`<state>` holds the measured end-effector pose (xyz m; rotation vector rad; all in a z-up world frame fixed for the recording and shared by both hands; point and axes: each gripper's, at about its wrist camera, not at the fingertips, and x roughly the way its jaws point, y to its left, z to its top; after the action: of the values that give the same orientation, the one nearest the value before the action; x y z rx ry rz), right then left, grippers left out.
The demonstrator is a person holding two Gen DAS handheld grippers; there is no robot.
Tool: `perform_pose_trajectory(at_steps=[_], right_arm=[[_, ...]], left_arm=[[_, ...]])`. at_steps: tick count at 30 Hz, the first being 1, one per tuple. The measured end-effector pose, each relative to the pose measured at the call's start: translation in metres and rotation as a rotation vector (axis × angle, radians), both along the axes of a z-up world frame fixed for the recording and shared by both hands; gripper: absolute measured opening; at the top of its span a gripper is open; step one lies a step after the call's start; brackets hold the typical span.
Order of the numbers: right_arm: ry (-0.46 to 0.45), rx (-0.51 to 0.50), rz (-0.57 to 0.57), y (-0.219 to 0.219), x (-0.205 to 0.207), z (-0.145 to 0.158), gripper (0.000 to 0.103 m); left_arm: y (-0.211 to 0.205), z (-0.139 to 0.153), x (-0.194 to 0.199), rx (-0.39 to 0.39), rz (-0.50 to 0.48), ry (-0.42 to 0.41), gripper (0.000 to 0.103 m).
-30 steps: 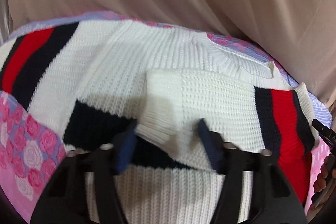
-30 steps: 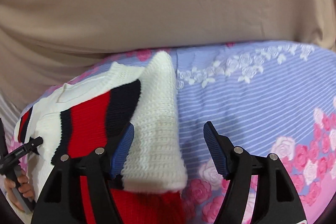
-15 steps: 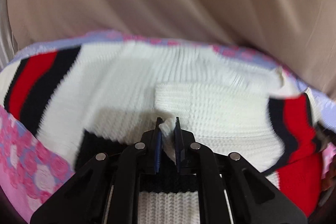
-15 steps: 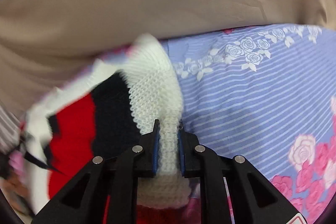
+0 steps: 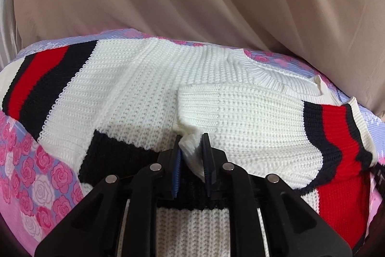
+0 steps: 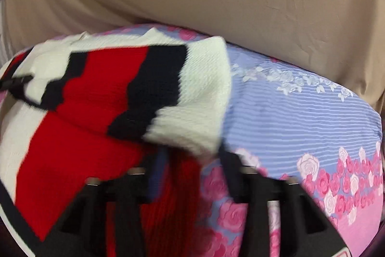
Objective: Fold small clothes
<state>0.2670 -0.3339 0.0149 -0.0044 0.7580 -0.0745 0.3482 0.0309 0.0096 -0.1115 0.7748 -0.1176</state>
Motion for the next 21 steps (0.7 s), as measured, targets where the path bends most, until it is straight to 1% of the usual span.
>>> perform_pose_trajectory(at_steps=[1,2,3,4,5,6,7,8,10,11,12,13,14,16,18,19,21], right_arm=[[-0.063,0.115,0.014,-0.011,-0.006,0.005,0.013],[-0.111,0.182,0.001,-0.022,-0.015,0.01,0.012],[-0.125,0.194,-0.031,-0.033,-0.017,0.007,0.012],[-0.089,0.184,-0.051,-0.04,-0.014,-0.003,0.012],[-0.012,0.174,-0.067,-0.046,-0.007,-0.02,0.012],[0.067,0.186,-0.075,-0.051,-0.001,-0.04,0.012],[0.049,0.212,-0.067,-0.054,-0.006,-0.04,0.014],[0.061,0.23,-0.074,-0.056,-0.009,-0.035,0.014],[0.044,0.229,-0.092,-0.054,-0.019,-0.021,0.016],[0.025,0.209,-0.1,-0.052,-0.025,-0.013,0.02],[-0.009,0.162,-0.131,-0.048,-0.034,-0.003,0.021],[-0.046,0.116,-0.162,-0.045,-0.04,0.006,0.03],[-0.08,0.089,-0.174,-0.041,-0.041,0.016,0.035],[-0.097,0.118,-0.133,-0.034,-0.028,0.029,0.034],[-0.085,0.152,-0.066,-0.019,-0.005,0.038,0.034],[-0.061,0.162,-0.033,-0.015,0.013,0.037,0.034],[0.015,0.181,0.002,-0.007,0.051,0.022,0.03]], left_arm=[[0.003,-0.001,0.001,-0.002,-0.002,0.001,0.016],[0.005,-0.001,0.001,-0.01,-0.005,0.004,0.016],[0.008,-0.002,0.0,-0.019,-0.007,0.006,0.016],[0.008,-0.003,0.002,-0.023,-0.008,0.011,0.016],[0.007,-0.003,0.003,-0.021,-0.012,0.013,0.016],[0.005,-0.003,0.003,-0.012,-0.014,0.011,0.016],[0.004,-0.003,0.003,0.0,-0.013,0.009,0.016],[0.002,-0.002,0.003,0.008,-0.013,0.008,0.016],[0.002,-0.002,0.004,0.001,-0.014,0.01,0.016],[0.002,-0.003,0.005,-0.008,-0.015,0.011,0.016],[0.004,-0.003,0.005,-0.019,-0.015,0.011,0.016],[0.005,-0.003,0.005,-0.026,-0.015,0.012,0.016],[0.006,-0.003,0.005,-0.029,-0.016,0.013,0.016],[0.004,-0.003,0.004,-0.016,-0.016,0.011,0.016],[0.002,-0.002,0.003,0.002,-0.015,0.009,0.017],[0.001,-0.002,0.003,0.006,-0.015,0.008,0.017],[0.001,-0.003,0.003,0.0,-0.014,0.008,0.017]])
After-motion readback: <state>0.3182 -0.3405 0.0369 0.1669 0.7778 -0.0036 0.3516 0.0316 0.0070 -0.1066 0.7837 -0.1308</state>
